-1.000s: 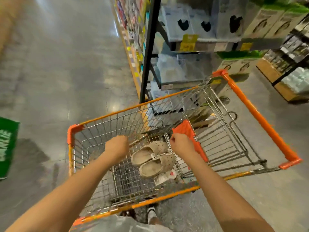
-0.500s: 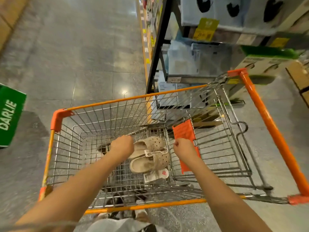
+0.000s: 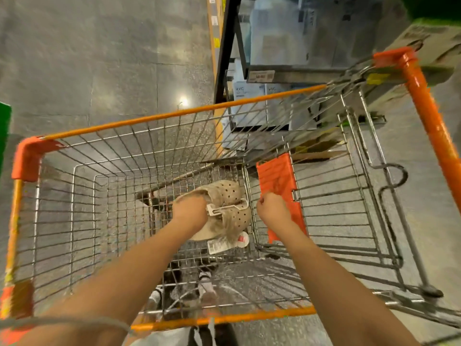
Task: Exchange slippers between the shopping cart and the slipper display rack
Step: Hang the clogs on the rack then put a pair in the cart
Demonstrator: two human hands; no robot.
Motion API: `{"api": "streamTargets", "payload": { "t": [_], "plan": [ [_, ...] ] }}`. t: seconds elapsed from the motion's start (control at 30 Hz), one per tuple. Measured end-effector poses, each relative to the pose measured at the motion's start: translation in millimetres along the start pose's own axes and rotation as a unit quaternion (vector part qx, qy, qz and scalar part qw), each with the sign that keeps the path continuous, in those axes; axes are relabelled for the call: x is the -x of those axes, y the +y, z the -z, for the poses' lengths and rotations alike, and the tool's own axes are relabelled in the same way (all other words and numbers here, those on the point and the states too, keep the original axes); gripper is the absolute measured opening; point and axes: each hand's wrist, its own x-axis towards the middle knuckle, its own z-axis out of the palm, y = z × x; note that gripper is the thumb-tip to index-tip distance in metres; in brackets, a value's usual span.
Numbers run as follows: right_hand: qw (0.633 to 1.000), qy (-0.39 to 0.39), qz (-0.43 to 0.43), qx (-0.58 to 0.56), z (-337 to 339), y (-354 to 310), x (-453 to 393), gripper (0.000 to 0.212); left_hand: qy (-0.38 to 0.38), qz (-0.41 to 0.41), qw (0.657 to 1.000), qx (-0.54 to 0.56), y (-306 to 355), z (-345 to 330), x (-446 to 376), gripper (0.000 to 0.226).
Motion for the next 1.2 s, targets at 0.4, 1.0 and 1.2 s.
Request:
{"api": "streamTargets", "payload": {
  "t": [0.4,1.0,1.2],
  "plan": [
    [0.991,-0.079,-0.083,-0.074,-98.5,23.2,-77.2,0.026,-0.151,0.010,0.983,0.100,6.9,-85.8,-65.5,0.040],
    [0.966,-0.070,-0.210,-0.134,-165.7,45.4,-163.9,0.026,-0.144,0.090,0.978,0.119,31.2,-130.0,-118.3,0.078],
    [0.968,-0.092,-0.217,-0.083,-164.9,48.3,-141.9,0.048,-0.163,0.065,0.981,0.079,30.6,-132.7,-101.2,0.078]
  ]
}}
